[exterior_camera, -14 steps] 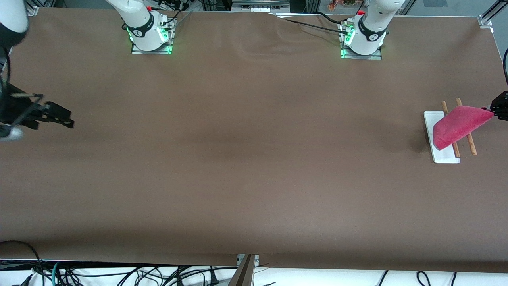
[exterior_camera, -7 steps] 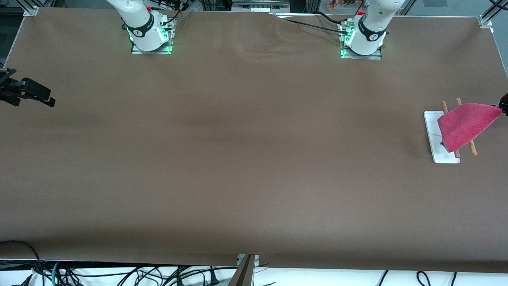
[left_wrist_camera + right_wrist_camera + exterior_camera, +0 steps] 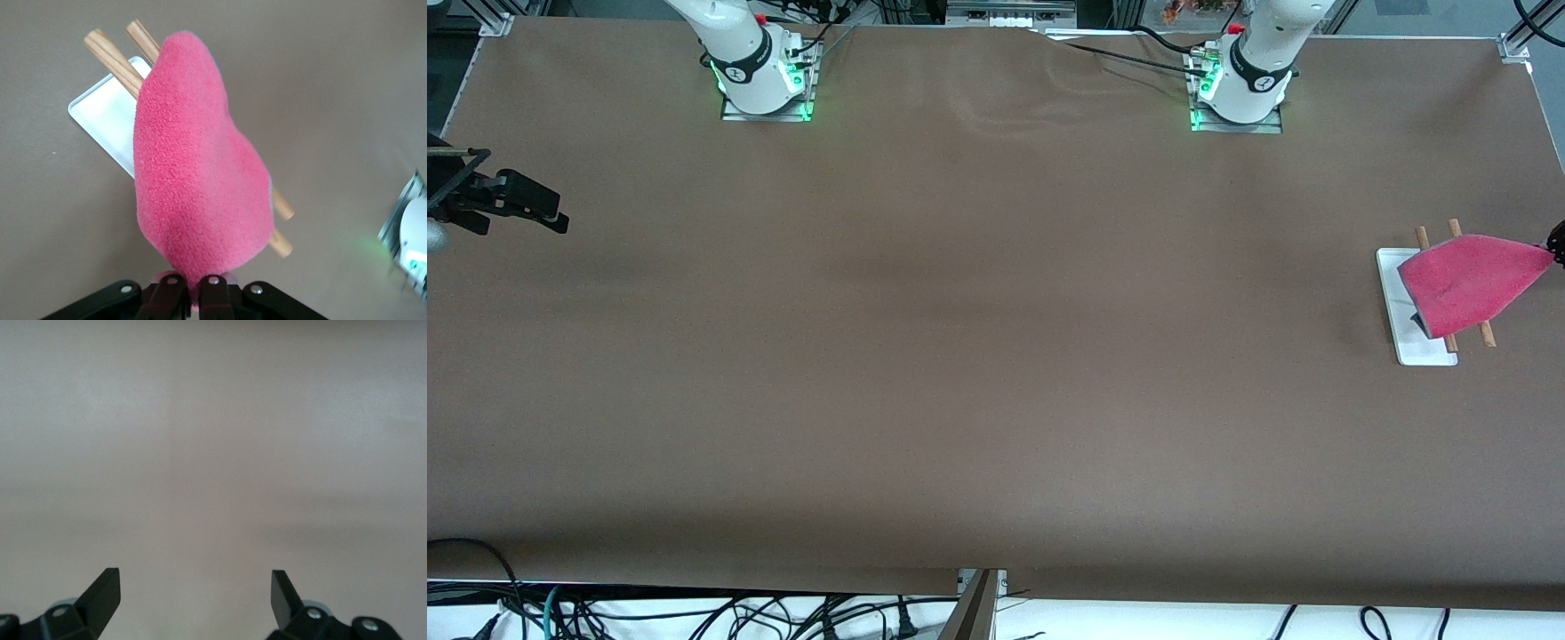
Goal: Pass towel and hang on rack
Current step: 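Lower the towel over the wooden dowels with the left gripper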
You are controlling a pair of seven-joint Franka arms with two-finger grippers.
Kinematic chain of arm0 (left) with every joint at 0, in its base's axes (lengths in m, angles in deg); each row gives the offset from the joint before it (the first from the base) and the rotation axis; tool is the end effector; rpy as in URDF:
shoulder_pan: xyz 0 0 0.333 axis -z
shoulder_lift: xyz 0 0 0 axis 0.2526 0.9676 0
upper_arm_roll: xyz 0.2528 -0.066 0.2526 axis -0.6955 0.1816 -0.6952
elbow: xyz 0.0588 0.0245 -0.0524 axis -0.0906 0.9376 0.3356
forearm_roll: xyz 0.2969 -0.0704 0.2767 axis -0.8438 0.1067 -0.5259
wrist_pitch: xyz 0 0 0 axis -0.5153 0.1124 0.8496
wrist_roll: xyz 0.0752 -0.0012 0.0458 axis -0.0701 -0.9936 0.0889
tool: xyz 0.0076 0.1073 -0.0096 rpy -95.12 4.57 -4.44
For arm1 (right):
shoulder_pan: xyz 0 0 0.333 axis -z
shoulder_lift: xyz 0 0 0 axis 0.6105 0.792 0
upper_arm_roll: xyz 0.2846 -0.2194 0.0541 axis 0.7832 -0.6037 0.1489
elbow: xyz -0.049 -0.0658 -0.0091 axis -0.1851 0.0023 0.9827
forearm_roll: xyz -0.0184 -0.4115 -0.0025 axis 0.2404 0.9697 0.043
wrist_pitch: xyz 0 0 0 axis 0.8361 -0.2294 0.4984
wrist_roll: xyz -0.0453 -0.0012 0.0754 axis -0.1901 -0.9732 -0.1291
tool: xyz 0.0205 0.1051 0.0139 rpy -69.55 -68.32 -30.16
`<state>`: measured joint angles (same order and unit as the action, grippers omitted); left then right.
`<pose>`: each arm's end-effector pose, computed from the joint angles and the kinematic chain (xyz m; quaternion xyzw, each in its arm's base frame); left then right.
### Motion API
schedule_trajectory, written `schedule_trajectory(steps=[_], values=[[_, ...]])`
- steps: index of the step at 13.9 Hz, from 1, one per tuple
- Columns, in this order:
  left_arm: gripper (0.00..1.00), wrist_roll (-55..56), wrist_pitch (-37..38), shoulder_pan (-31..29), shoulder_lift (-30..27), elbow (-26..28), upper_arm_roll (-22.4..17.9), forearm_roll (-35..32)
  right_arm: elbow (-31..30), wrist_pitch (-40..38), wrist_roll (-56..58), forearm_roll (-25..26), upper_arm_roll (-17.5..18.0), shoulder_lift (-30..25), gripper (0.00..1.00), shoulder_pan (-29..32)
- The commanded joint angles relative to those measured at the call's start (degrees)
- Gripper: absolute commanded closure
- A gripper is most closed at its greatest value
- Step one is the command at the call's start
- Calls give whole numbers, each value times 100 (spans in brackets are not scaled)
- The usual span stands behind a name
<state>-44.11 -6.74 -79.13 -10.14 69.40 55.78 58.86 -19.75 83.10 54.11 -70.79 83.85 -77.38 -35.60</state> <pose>0.5160 0.4747 0.3576 0.9047 -0.3617 -0.0210 0.2241 0.5966 -0.0181 0.6555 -0.9997 -0.0150 0.0172 0.0039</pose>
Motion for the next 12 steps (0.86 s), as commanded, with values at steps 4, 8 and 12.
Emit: schedule_trajectory(steps=[4, 8, 12], values=[[0, -238, 48, 130, 31, -260, 9, -155, 88, 3, 106, 50, 56, 52, 0, 43], [0, -150, 171, 183, -22, -514, 88, 20, 88, 30, 106, 50, 82, 69, 0, 25], [0, 743, 645, 682, -162, -989, 88, 29, 88, 38, 106, 41, 91, 78, 0, 25]])
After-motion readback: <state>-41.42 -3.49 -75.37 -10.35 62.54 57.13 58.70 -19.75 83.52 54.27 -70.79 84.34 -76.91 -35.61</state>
